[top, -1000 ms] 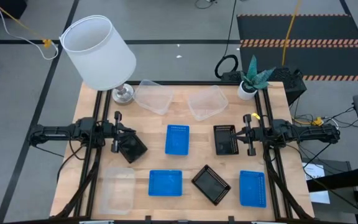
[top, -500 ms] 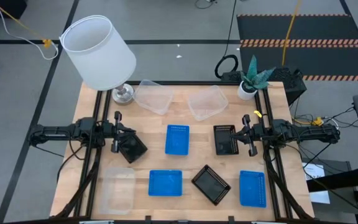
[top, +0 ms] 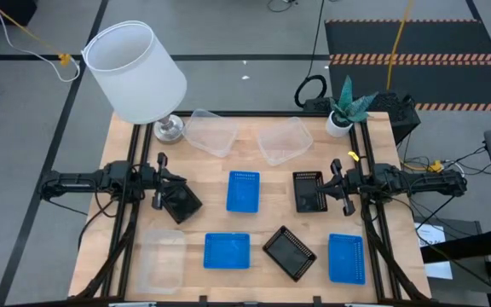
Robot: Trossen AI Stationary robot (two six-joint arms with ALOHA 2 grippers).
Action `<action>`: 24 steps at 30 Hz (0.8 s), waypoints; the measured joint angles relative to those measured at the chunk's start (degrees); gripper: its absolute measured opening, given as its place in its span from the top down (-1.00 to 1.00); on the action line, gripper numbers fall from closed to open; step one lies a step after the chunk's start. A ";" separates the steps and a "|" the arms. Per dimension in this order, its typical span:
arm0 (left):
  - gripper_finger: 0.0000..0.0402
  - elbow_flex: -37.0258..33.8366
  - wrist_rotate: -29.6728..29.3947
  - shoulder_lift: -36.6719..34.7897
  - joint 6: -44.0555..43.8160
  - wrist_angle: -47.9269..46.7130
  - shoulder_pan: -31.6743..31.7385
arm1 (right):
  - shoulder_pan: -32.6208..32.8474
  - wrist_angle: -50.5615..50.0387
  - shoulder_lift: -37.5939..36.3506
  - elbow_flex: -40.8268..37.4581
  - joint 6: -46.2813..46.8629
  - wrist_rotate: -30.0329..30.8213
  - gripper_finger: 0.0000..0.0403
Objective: Stack baskets by color
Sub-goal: Stack the top left transparent bin on the bottom transparent bin
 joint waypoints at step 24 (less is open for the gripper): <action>0.98 -0.02 0.06 0.01 -0.13 0.00 -0.02 | 0.00 -22.73 27.79 45.25 0.01 2.56 1.00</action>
